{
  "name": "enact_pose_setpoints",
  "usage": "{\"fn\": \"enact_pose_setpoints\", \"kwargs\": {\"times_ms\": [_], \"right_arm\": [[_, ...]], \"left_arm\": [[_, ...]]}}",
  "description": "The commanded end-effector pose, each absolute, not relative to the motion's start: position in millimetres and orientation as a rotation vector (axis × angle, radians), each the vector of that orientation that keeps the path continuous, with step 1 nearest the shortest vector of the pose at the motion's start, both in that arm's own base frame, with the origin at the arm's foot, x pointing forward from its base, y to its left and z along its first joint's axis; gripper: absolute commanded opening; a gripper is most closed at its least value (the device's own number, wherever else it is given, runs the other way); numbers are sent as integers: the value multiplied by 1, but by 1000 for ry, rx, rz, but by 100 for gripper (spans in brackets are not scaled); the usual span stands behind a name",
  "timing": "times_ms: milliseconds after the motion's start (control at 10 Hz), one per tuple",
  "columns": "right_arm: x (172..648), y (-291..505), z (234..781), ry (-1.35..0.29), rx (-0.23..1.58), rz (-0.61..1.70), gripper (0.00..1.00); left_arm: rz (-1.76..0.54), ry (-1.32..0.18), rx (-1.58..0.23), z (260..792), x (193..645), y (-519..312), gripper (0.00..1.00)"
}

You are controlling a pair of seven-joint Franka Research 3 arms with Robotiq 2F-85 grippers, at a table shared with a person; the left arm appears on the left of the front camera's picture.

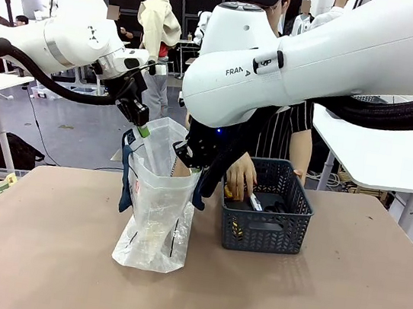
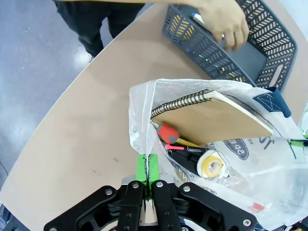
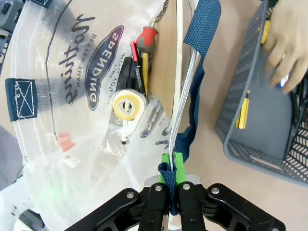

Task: Transfer purchased items from the store into the shopping bag.
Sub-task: Move the Reusable shopping bag to the right side of the table.

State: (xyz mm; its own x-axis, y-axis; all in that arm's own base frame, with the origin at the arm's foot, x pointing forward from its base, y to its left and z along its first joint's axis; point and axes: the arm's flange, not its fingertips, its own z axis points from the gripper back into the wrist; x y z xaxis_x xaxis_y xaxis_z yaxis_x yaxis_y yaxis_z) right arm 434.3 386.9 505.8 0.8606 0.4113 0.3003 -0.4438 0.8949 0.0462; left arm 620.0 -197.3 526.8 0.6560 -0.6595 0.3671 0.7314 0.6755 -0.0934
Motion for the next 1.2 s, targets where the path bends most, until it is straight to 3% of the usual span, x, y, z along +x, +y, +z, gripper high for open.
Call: {"fn": "enact_pose_setpoints", "kwargs": {"times_ms": [0,1100], "right_arm": [[433,386,507,-291,117,447,0],[433,386,507,-291,117,447,0]], "left_arm": [[-791,-327,-235,527,616,-194,0],[-791,-327,-235,527,616,-194,0]]}}
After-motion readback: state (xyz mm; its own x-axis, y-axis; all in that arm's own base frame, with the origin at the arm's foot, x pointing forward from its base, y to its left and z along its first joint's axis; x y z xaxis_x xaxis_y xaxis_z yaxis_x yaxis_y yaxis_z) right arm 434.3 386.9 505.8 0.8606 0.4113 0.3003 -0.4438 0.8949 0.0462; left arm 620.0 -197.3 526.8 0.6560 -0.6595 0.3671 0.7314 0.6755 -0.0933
